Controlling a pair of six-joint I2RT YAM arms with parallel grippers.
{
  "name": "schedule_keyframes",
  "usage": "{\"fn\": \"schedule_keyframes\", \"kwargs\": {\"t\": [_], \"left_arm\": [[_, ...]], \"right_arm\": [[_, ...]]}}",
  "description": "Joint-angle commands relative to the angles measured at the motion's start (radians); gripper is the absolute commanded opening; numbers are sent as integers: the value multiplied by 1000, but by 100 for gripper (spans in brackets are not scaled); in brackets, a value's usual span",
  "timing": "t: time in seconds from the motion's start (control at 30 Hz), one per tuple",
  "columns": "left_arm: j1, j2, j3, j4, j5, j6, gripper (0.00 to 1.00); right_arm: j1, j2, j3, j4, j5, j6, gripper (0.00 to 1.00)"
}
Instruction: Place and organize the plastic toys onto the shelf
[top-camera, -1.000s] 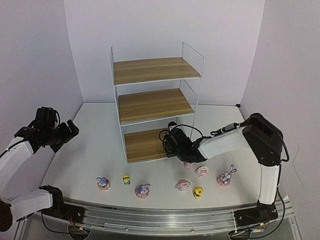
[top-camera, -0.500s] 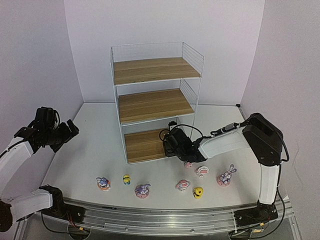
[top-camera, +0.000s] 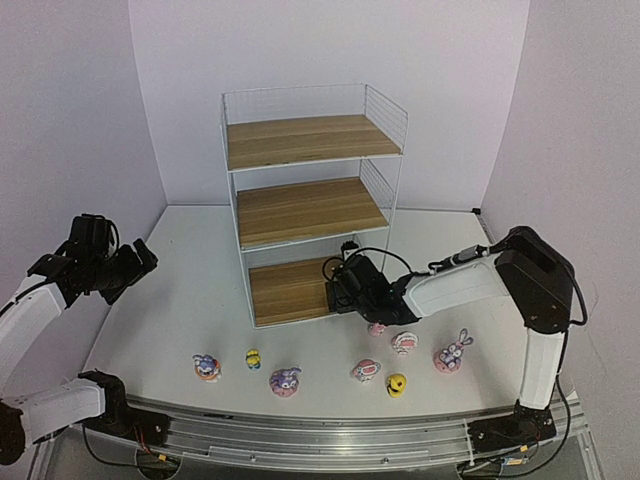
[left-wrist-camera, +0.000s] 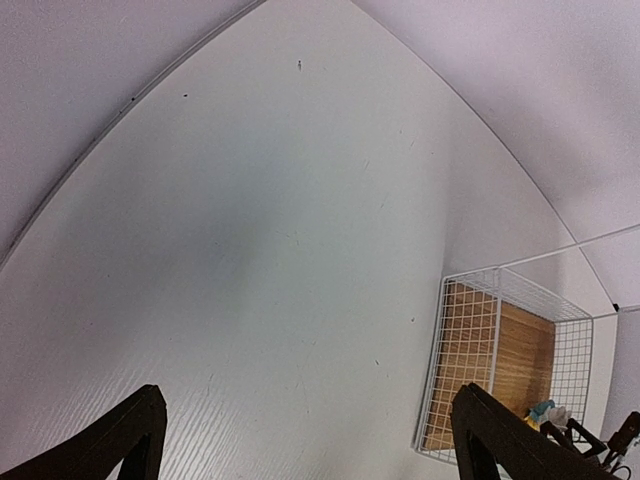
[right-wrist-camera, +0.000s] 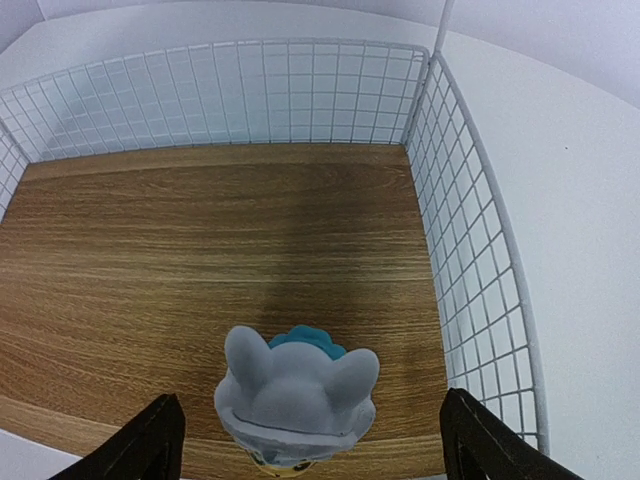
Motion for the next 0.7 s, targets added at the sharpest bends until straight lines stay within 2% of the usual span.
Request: {"fn": "schedule_keyframes", "kwargs": {"t": [0.0,0.13,0.43,0.53,0.67], "left_arm": [[5,-24,2,24,8,13,100],[4,-33,2,20,9,9,100],[5,-32,35,-14,15,-7,100],[4,-21,38,-28,17,-11,100],[4,18,28,-24,66,-11,100]], "right_arm": [[-4,-113,-30,24,-48,34,90],[1,-154,-58,11,-102,46,96],[122,-281,-97,-126,-66,19,97],[196,-335,-97,-232,-61,32,96],[261,-417,-106,-397,-92,144,95]]}}
